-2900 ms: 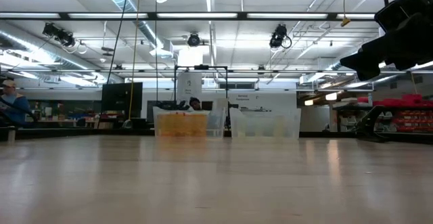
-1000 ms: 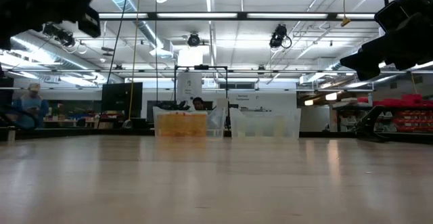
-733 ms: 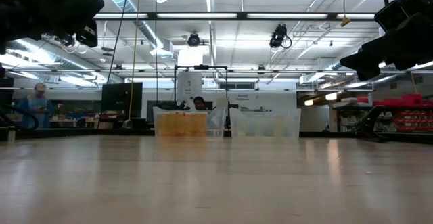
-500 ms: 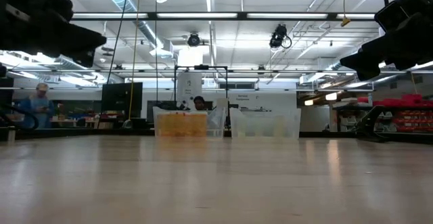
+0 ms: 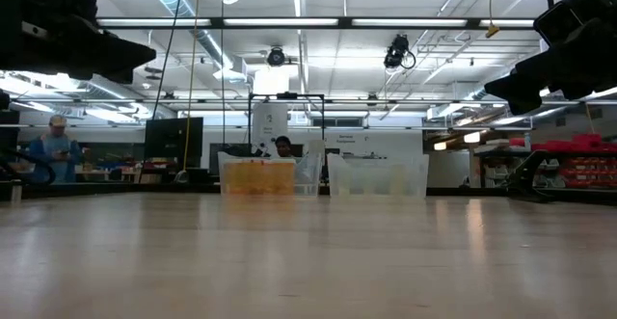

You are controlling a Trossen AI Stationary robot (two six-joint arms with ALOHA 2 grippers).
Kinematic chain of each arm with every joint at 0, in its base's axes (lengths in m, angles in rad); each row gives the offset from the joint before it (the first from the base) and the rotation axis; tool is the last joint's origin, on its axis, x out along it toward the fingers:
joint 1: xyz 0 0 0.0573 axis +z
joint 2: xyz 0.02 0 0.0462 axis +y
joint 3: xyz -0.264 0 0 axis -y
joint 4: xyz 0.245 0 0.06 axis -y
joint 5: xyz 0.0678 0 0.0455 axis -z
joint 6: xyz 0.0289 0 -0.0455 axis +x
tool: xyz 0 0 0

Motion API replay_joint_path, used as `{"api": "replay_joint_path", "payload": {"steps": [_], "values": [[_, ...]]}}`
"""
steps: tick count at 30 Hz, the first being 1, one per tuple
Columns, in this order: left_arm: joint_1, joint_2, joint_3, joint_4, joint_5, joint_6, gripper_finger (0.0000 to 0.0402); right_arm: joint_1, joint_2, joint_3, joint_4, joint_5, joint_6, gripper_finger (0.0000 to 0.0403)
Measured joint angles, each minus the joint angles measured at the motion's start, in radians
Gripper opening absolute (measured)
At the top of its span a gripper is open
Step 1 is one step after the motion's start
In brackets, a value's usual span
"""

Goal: Pick and place medicine bottles into bin by pill shape (circle, oval)
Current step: Return to Home Position

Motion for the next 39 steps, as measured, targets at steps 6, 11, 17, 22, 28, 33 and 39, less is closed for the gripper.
{"api": "replay_joint_path", "payload": {"steps": [6, 11, 17, 22, 28, 33, 39], "values": [[0.0, -0.009, -0.003, 0.037, 0.001, 0.0, 0.0071, 0.0, 0.0, 0.0, -0.001, 0.0, 0.0, 0.0257], [0.0, -0.003, -0.003, 0.067, 0.001, 0.0, 0.0075, 0.0, 0.001, 0.0, -0.003, 0.0, 0.0, 0.0257], [0.0, -0.003, -0.003, 0.072, 0.001, 0.0, 0.0068, 0.0, 0.001, 0.0, -0.001, 0.0, 0.0, 0.0257], [0.0, -0.003, -0.003, 0.076, 0.001, 0.0, 0.007, 0.0, 0.001, 0.0, -0.001, 0.0, 0.0, 0.0257], [0.0, -0.003, -0.003, 0.077, 0.001, 0.0, 0.0077, 0.0, 0.001, 0.0, 0.0, 0.0, 0.0, 0.0257], [0.0, -0.003, -0.003, 0.077, 0.001, 0.0, 0.0074, 0.0, 0.001, 0.0, 0.0, 0.0, 0.0, 0.0257], [0.0, -0.003, -0.003, 0.078, 0.001, 0.0, 0.0067, 0.0, 0.001, 0.0, 0.0, 0.0, 0.0, 0.0257]]}}
